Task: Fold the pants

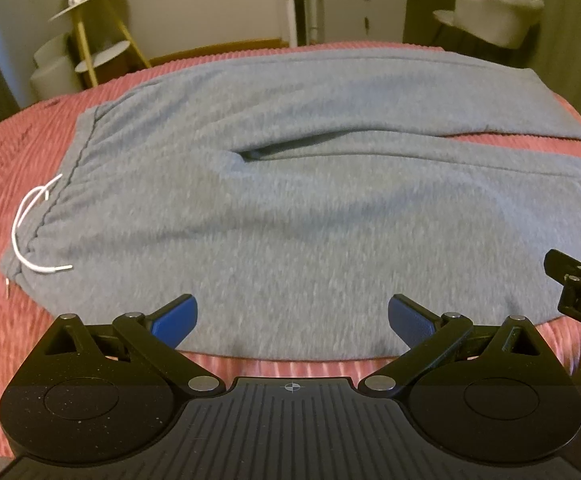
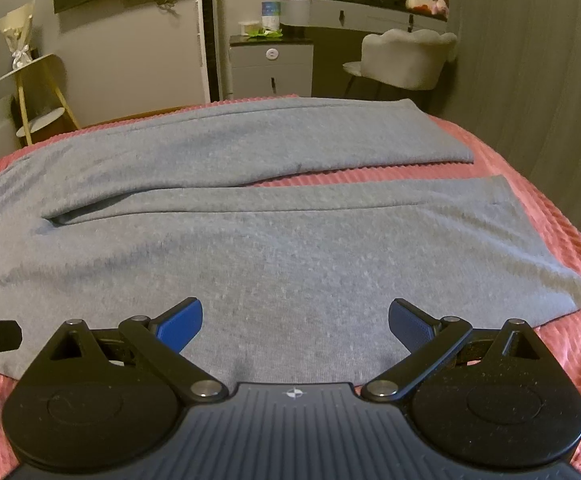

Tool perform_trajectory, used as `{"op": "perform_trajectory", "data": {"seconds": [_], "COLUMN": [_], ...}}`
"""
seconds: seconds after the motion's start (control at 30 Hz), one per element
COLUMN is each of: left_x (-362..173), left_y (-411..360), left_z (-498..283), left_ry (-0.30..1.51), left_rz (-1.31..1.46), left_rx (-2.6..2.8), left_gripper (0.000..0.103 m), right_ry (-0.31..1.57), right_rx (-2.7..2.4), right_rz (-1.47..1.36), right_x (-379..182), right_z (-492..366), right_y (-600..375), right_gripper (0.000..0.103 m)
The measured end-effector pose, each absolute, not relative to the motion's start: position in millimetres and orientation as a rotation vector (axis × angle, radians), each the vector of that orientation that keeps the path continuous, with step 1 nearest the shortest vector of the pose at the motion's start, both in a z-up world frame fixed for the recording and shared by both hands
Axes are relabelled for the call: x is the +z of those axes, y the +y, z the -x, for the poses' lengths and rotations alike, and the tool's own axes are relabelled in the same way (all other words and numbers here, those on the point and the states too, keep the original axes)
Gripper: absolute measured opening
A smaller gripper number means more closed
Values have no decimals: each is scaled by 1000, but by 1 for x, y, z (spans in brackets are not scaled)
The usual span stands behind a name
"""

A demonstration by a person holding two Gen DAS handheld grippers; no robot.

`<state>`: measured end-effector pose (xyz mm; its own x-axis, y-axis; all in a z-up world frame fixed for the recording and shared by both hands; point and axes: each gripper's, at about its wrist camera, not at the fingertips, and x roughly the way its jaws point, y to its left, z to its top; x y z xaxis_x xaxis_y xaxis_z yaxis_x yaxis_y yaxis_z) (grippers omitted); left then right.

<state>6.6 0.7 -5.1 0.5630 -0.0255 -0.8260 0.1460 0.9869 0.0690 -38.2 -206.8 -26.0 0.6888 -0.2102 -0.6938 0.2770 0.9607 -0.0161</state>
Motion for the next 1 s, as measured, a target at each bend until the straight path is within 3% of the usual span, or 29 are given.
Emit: {"op": "perform_trajectory", "data": {"seconds": [0.4,1.0], "left_x": [-7,-9], "left_y": [2,1], "left_z": [-6,-6], "left_ry": [975,991], "left_rz": [-133,-136], "left_rx": [-101,-103], "left_gripper": [103,103], "right_ry": [676,705], "right_rx": [-311,-245], "right_rz": [-87,-85], "right_x": [-25,-23], "right_z": [46,47], "right_y": [-211,-207], "right_gripper": [99,99]}}
